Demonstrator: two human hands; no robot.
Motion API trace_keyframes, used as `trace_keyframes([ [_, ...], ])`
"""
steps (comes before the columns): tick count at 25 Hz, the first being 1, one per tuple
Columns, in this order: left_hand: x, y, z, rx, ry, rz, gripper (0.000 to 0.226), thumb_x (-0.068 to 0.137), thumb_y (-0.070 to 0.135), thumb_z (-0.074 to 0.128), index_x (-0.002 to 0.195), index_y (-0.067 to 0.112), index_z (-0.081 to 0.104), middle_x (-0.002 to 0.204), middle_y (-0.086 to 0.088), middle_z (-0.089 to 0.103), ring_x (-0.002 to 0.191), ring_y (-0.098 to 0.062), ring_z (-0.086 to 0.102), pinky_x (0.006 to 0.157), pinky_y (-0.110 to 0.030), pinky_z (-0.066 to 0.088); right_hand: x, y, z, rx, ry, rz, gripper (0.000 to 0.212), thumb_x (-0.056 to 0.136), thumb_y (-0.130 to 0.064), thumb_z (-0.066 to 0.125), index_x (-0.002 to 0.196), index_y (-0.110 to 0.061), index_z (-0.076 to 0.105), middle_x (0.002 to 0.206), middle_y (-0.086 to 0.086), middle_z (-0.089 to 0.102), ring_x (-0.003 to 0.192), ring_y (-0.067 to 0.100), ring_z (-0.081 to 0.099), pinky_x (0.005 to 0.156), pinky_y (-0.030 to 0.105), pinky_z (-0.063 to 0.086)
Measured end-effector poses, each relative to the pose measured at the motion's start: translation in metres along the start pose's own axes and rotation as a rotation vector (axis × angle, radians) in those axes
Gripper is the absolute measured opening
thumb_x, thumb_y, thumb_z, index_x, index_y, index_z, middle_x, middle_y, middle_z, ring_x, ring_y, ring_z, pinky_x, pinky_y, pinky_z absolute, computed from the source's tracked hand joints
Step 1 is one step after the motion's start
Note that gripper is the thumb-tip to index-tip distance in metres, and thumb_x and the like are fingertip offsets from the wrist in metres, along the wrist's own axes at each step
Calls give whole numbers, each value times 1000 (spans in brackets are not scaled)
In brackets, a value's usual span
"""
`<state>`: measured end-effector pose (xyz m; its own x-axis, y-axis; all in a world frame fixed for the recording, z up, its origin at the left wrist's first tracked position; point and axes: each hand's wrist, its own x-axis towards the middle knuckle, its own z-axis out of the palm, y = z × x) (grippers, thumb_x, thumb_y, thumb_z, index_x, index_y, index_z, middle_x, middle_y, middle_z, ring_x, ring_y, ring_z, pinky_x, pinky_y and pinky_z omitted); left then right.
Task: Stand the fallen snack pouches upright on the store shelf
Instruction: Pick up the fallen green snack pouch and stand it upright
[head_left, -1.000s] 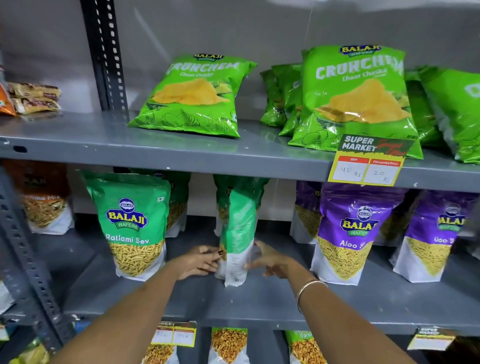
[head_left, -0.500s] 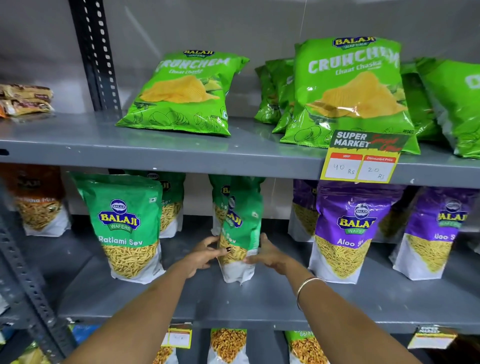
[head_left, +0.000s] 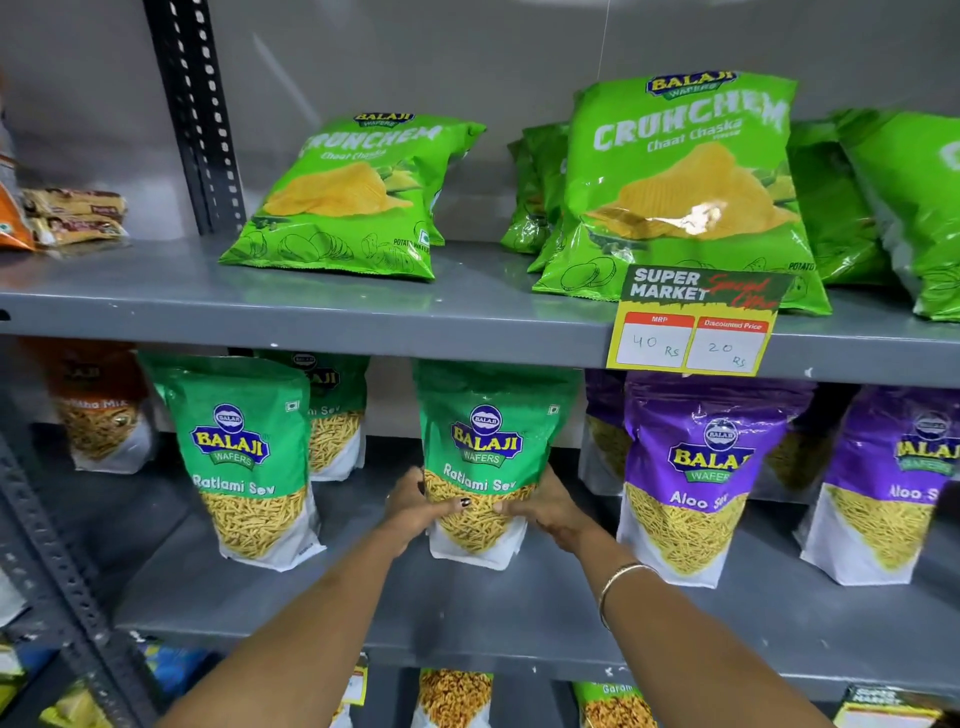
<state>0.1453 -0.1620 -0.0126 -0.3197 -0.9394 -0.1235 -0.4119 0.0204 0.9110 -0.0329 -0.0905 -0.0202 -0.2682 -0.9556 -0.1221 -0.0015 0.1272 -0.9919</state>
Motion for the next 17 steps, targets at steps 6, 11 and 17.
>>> trace_keyframes([
  [6, -6, -1, 5, -17, -63, -1, 50, 73, 10, 74, 104, 11, 35, 107, -5, 53, 101, -18, 50, 81, -29, 43, 9, 2, -9, -83, -54, 38, 80, 56, 2, 82, 127, 0, 45, 125, 17, 61, 112, 27, 60, 86, 29, 57],
  [11, -22, -25, -43, 202, -174, -150, 20, 83, 26, 65, 79, 16, 48, 94, -8, 56, 77, -15, 56, 75, -28, 43, -11, -8, -15, -416, -223, 546, 10, 75, -7, 67, 67, -2, 66, 37, 10, 60, 29, 22, 56, 35, 23, 49],
  [17, -31, -85, -175, 260, -152, -590, 31, 88, 39, 54, 84, 8, 52, 80, -5, 54, 69, -15, 52, 81, -32, 47, -4, -21, 95, -477, -405, 661, 20, 89, -20, 54, 72, -11, 59, 45, 3, 67, 41, 18, 66, 45, 30, 57],
])
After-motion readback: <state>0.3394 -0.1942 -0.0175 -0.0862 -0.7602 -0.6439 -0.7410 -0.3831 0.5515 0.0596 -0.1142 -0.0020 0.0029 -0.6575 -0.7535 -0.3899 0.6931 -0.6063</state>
